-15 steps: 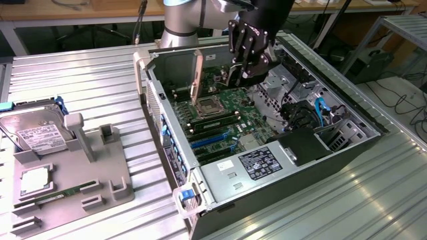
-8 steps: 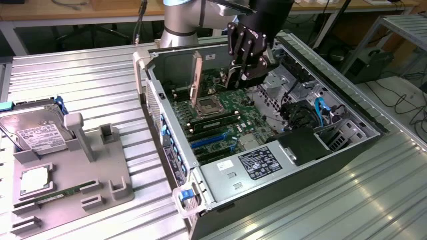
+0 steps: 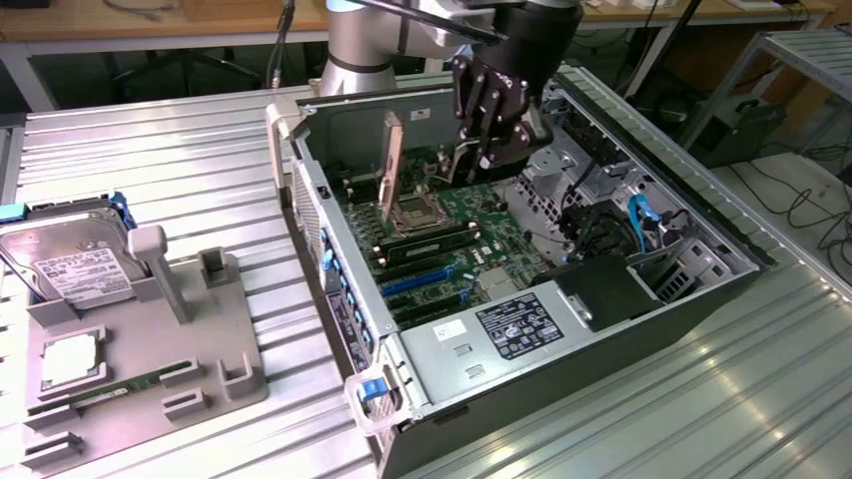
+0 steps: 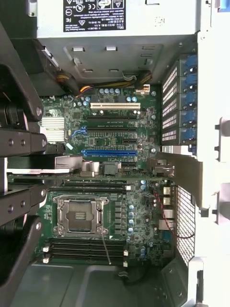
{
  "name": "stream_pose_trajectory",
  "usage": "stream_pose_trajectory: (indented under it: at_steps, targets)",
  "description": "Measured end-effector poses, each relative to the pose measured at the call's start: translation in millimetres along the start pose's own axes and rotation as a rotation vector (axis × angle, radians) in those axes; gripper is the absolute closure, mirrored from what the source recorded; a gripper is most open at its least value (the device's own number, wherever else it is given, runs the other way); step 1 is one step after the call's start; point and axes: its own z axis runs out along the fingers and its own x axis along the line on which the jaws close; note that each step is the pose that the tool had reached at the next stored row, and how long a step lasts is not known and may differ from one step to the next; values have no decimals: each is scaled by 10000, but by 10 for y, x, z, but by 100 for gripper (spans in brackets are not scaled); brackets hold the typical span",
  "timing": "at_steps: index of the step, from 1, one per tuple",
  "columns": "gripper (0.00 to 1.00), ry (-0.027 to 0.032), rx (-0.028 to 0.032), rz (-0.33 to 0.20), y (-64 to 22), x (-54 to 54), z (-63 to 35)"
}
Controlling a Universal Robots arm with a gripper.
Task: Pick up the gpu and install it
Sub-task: 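Insert the gpu into the slot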
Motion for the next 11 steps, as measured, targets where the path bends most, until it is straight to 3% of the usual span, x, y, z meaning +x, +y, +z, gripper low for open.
stream_pose_trajectory:
  at_steps: [11]
  targets:
    - [73,0,0,-1,-3,1,75]
